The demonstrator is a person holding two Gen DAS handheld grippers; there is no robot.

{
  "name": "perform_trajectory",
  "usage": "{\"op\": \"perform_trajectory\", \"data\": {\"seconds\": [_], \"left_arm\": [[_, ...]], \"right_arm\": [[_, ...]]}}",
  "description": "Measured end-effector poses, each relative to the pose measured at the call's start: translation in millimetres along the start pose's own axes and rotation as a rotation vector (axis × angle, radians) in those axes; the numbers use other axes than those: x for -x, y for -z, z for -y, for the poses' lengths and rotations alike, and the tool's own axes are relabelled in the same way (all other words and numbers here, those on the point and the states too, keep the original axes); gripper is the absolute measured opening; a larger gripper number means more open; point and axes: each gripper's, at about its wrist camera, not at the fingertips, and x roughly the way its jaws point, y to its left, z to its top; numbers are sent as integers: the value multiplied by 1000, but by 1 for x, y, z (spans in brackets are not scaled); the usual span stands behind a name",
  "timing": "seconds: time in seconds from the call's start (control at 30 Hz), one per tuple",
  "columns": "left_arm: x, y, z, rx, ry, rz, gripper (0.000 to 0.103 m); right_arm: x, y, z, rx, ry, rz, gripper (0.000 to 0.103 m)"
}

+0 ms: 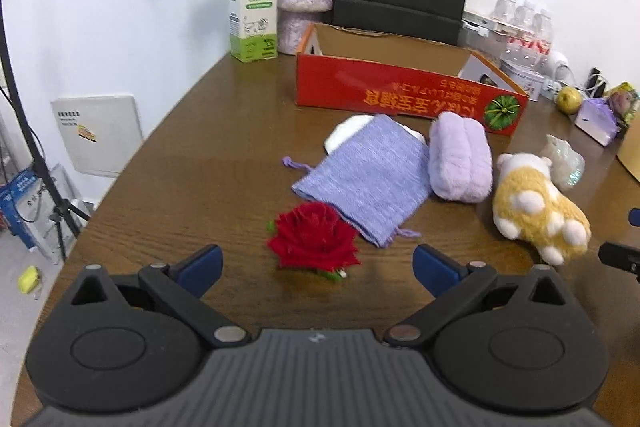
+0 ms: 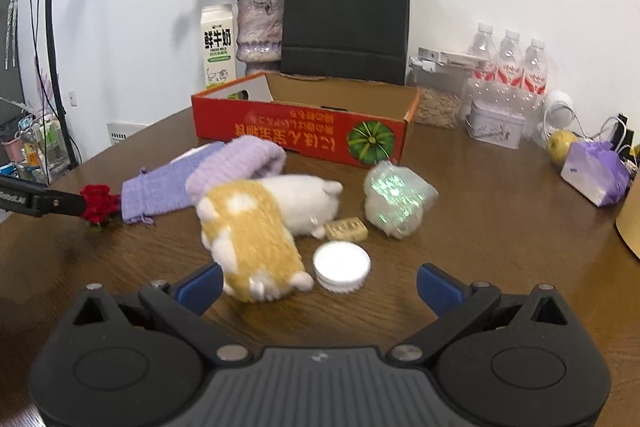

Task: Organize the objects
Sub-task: 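Grasp the red rose with the left gripper while the right gripper grasps the white bottle cap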

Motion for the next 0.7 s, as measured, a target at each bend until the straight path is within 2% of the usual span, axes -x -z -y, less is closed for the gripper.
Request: {"op": "perform_trajectory", "data": {"seconds": [0.23,0.53,0.57,0.7], "left_arm": [[-11,1,2,-19,-15,4,103],[-33,-1,12,-83,-79,34,103],[-35,-2,13,-87,-84,38,102],[-40,-2,14,-98,-71,30,89]], "right_arm": [[-1,11,21,-4,8,-15,103],[-12,18,39,20,-18,-38,103],[-14,18,40,30,-22,-40,103],[-22,16,43,57,-40,-57,103]]}}
